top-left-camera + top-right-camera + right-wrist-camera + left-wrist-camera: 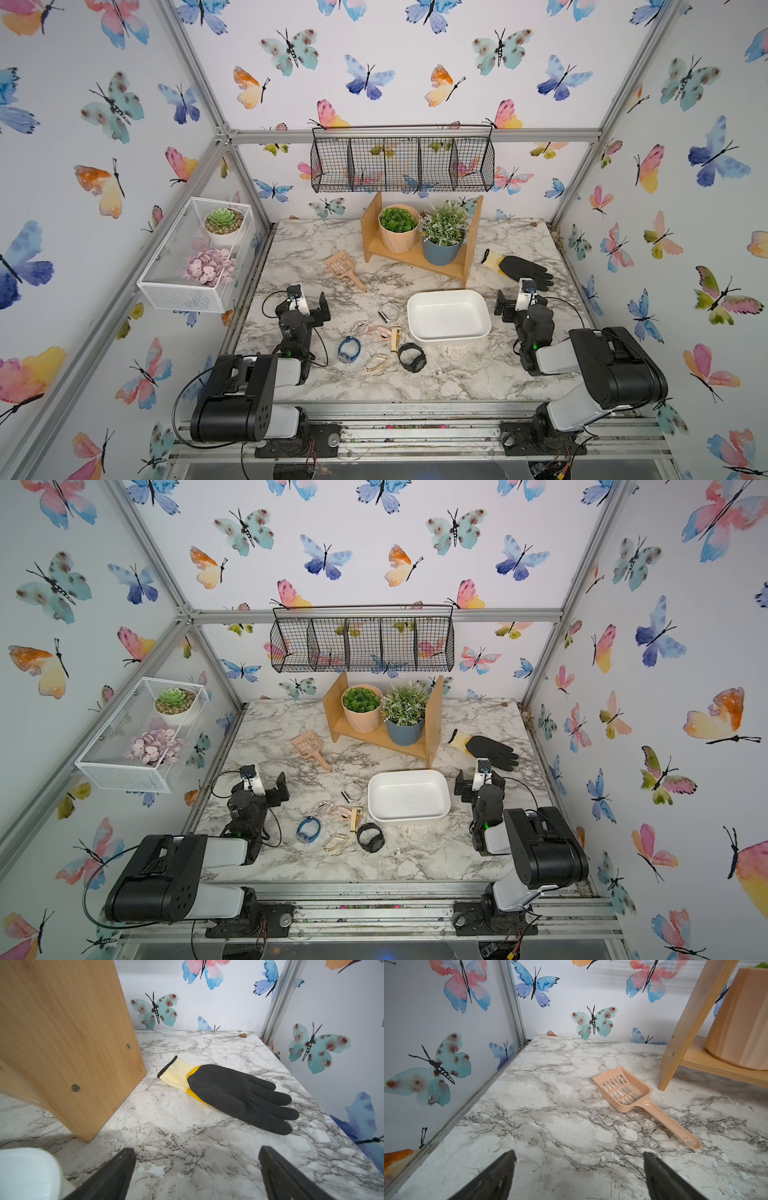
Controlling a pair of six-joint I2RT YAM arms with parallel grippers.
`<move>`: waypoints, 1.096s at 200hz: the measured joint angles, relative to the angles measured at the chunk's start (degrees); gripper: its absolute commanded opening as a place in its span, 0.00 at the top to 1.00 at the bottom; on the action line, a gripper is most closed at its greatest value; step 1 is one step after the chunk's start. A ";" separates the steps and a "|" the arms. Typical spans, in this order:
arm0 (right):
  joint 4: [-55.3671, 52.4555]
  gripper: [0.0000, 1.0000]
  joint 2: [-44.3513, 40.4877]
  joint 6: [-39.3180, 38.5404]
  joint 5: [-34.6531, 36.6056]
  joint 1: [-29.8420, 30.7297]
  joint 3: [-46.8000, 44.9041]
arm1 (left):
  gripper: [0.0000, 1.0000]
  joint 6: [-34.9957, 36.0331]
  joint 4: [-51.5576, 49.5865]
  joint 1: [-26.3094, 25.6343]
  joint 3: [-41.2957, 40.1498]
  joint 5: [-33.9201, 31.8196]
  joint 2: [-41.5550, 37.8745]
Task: Put the watch into the storage box
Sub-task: Pick up the watch at the center of the board.
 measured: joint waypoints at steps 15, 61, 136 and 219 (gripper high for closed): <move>-0.70 0.01 -1.16 0.04 0.02 0.00 0.02 | 0.01 0.00 -0.02 0.00 0.04 -0.02 0.00; -11.47 0.01 -7.67 0.04 0.07 0.00 5.73 | 0.02 -0.39 -10.97 0.00 4.74 -0.09 -6.75; -36.13 0.01 -23.37 2.64 -4.66 2.97 23.89 | 0.01 -6.38 -43.56 -4.83 24.04 -0.02 -17.18; -55.82 0.02 -20.33 -1.97 -17.27 25.20 34.69 | 0.09 -1.99 -65.53 -22.73 38.16 1.40 -0.52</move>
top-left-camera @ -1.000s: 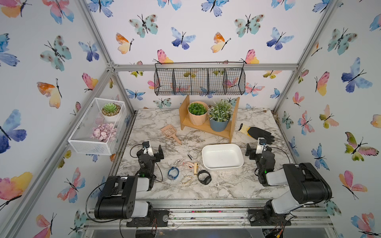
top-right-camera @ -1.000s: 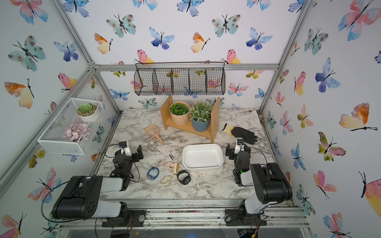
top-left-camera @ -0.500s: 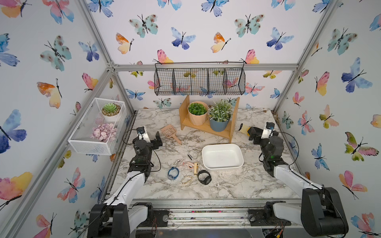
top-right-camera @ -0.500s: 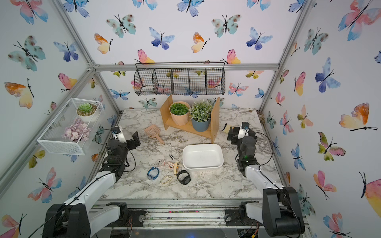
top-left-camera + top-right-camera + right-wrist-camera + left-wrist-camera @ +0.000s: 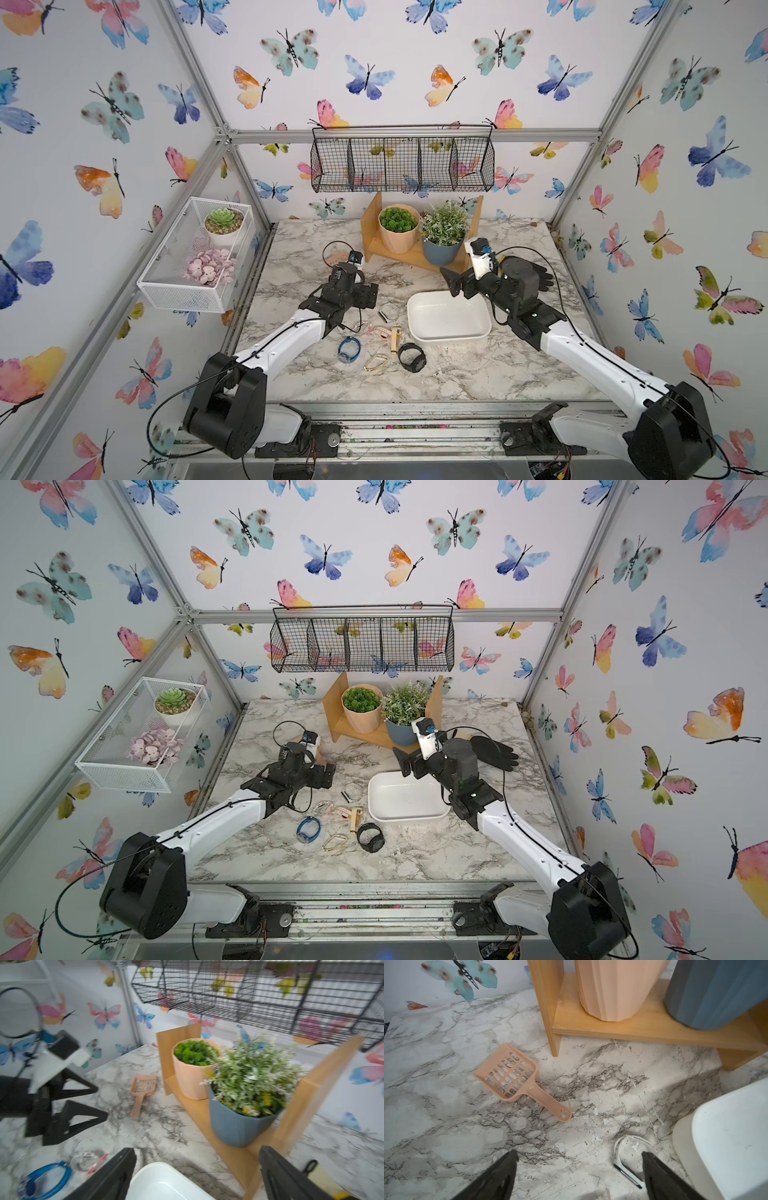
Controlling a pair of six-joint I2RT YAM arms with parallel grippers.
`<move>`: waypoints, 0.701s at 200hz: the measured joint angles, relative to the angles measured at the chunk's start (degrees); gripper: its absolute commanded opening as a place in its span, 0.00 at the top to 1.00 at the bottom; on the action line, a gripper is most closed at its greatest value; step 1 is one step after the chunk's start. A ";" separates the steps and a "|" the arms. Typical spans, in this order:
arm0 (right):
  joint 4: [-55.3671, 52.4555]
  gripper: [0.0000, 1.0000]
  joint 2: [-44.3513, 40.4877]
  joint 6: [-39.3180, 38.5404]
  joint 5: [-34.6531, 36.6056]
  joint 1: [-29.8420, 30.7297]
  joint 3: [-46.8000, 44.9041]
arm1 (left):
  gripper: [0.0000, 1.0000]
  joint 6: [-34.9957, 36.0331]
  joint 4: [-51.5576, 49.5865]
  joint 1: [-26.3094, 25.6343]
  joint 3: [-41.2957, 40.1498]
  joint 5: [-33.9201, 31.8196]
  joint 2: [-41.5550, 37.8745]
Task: Put the watch into the storage box
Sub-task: Pick up the watch at the center of the board.
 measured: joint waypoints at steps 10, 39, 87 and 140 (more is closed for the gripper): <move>-1.70 0.03 1.57 -0.85 -1.29 1.70 1.20 | 0.10 0.24 -0.94 0.00 0.90 0.33 1.79; -5.31 0.05 6.08 -2.54 -2.51 5.73 2.67 | 0.16 0.87 -3.02 0.00 1.95 1.40 5.81; -7.89 0.07 9.11 -2.95 -2.78 7.61 2.69 | 0.28 1.97 -5.64 -0.26 6.03 3.34 12.70; -8.72 0.08 10.54 -2.95 -2.27 7.61 3.39 | 0.40 4.33 -7.41 -2.14 9.07 5.25 18.80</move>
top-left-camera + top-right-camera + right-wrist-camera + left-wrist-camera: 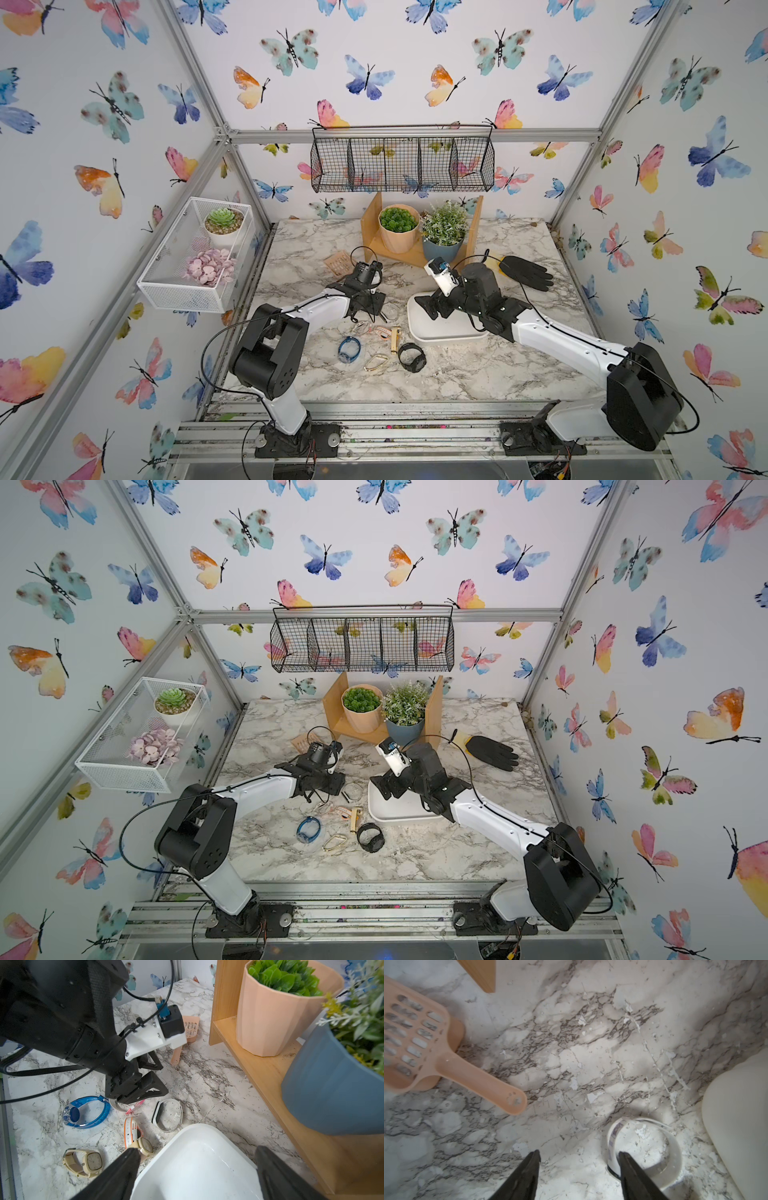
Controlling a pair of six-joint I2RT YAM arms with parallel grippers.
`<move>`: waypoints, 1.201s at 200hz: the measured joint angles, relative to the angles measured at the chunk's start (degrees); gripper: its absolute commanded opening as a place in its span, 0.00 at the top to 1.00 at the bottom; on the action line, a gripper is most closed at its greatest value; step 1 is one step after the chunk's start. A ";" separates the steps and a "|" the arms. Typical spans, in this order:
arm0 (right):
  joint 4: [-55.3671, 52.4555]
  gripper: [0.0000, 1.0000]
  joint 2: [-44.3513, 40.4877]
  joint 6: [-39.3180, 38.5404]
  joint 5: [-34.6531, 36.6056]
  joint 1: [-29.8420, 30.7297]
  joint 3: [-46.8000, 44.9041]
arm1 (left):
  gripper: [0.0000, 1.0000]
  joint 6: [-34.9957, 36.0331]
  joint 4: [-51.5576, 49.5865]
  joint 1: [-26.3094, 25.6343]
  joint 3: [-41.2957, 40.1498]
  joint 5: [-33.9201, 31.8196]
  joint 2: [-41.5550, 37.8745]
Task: Put the watch into the storage box
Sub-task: Pick up the watch at the center of the board.
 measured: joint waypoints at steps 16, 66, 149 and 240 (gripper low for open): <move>-0.39 0.07 0.35 0.00 0.04 0.00 0.00 | 0.43 0.35 -0.44 -0.39 0.02 0.76 1.20; -0.39 0.07 1.38 0.02 0.04 0.00 0.00 | 0.48 1.05 -1.73 -1.03 1.64 0.92 4.26; -0.42 0.08 2.45 0.00 0.04 0.00 0.00 | 0.81 1.46 -2.05 -1.51 3.32 0.94 7.08; -0.48 0.09 2.01 -0.72 -0.96 0.00 -0.17 | 1.00 0.35 -1.62 -2.05 3.54 0.90 6.34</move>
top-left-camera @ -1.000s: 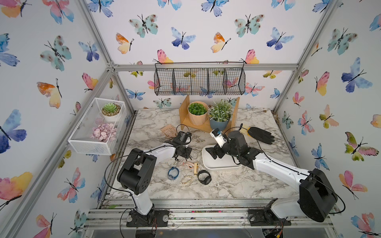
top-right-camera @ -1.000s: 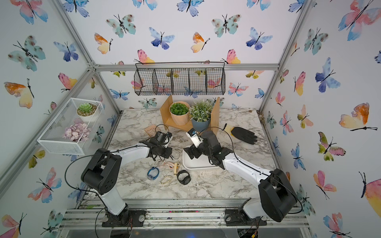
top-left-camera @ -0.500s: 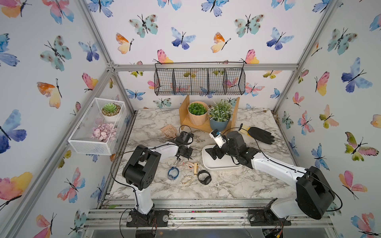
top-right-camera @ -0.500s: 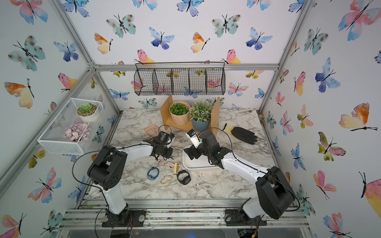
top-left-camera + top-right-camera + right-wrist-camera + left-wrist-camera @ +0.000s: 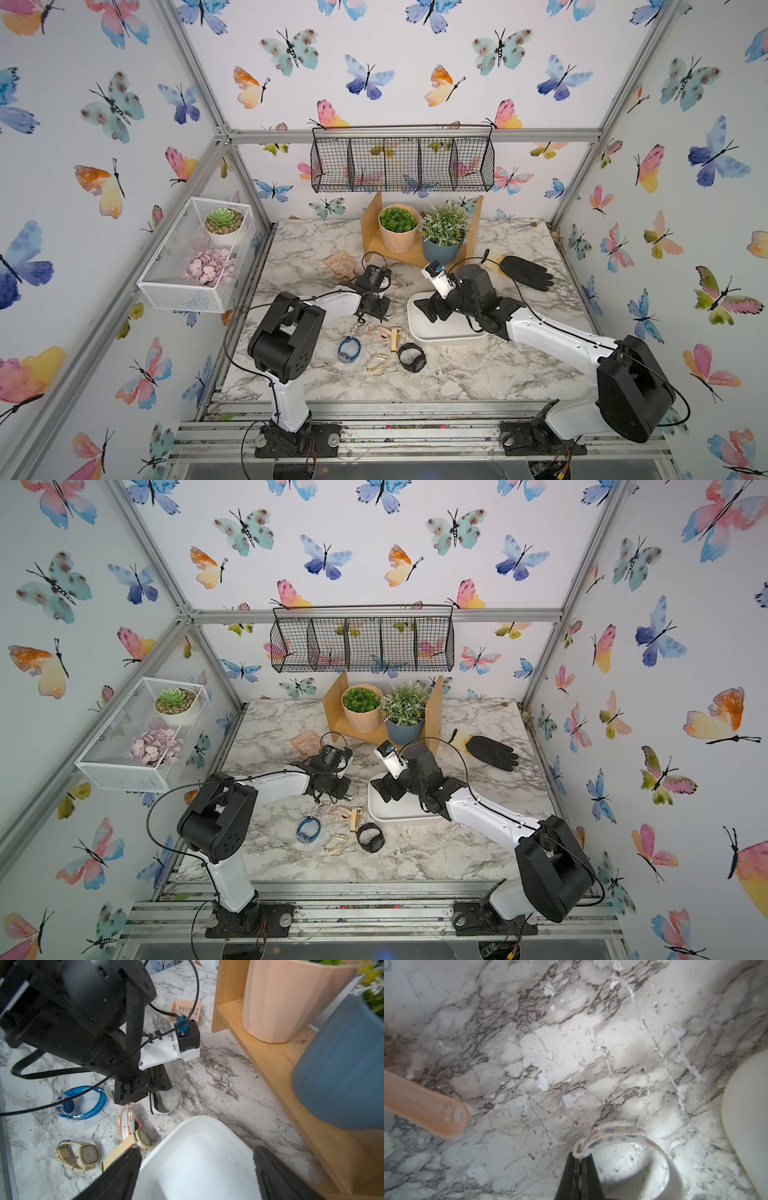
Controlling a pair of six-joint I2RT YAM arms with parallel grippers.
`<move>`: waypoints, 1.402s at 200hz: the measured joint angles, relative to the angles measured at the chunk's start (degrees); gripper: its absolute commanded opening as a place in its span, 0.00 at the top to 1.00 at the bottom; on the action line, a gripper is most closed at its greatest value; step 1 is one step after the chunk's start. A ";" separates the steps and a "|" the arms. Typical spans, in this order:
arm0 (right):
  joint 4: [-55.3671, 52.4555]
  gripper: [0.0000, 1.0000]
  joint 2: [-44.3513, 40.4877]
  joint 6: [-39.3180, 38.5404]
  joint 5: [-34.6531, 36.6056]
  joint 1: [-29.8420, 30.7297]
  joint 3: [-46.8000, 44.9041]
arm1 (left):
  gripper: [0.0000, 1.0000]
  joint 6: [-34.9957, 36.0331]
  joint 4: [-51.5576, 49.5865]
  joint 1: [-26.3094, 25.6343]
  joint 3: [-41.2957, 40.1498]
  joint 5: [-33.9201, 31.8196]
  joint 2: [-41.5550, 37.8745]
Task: Put the watch into the storage box
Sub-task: Pick up the watch at the center of the board, then place the watch in the storage box.
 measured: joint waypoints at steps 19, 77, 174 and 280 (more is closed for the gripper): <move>-0.26 0.09 -1.90 -0.85 -2.80 0.00 -0.76 | 1.00 -0.02 0.04 -0.20 -0.07 0.92 -2.29; -3.74 0.14 -4.26 -4.76 -11.58 0.02 -0.59 | 1.00 0.22 0.55 -1.79 0.13 8.41 -13.49; -7.82 0.13 -2.82 -2.56 -7.08 -0.68 2.12 | 1.00 0.42 0.83 -9.49 0.39 10.49 -13.33; -10.58 0.13 -2.97 7.39 0.13 -12.26 1.73 | 1.00 -0.70 2.14 -14.25 10.75 7.17 1.64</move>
